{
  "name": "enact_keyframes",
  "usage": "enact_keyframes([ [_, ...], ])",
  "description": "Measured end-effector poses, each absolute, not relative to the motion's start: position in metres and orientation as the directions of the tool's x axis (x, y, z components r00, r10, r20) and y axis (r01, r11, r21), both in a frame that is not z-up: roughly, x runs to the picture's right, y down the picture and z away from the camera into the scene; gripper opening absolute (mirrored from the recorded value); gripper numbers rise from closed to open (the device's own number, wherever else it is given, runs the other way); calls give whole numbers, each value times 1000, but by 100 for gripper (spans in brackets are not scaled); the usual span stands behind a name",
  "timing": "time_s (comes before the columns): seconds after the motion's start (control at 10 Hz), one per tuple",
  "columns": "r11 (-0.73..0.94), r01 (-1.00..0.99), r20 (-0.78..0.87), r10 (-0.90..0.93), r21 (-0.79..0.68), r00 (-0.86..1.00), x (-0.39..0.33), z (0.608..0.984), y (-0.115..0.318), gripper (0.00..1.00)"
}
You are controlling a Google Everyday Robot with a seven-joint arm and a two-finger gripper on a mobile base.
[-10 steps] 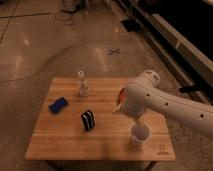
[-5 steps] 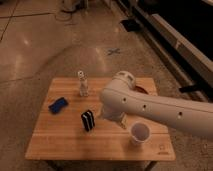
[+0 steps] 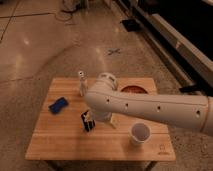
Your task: Knock the eraser over
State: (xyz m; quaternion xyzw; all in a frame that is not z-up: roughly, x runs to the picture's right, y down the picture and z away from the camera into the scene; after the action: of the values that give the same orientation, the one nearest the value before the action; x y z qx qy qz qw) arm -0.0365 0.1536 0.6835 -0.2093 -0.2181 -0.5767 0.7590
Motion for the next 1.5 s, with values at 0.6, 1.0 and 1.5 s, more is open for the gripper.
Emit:
enact_keyframes([
  [0.6, 243, 967, 614, -753, -75, 236, -38, 715, 184, 80],
  [1.0, 237, 967, 607, -756, -94, 244, -39, 736, 181, 80],
  [1.5, 244, 966, 571, -783, -84, 247, -53, 751, 147, 80],
])
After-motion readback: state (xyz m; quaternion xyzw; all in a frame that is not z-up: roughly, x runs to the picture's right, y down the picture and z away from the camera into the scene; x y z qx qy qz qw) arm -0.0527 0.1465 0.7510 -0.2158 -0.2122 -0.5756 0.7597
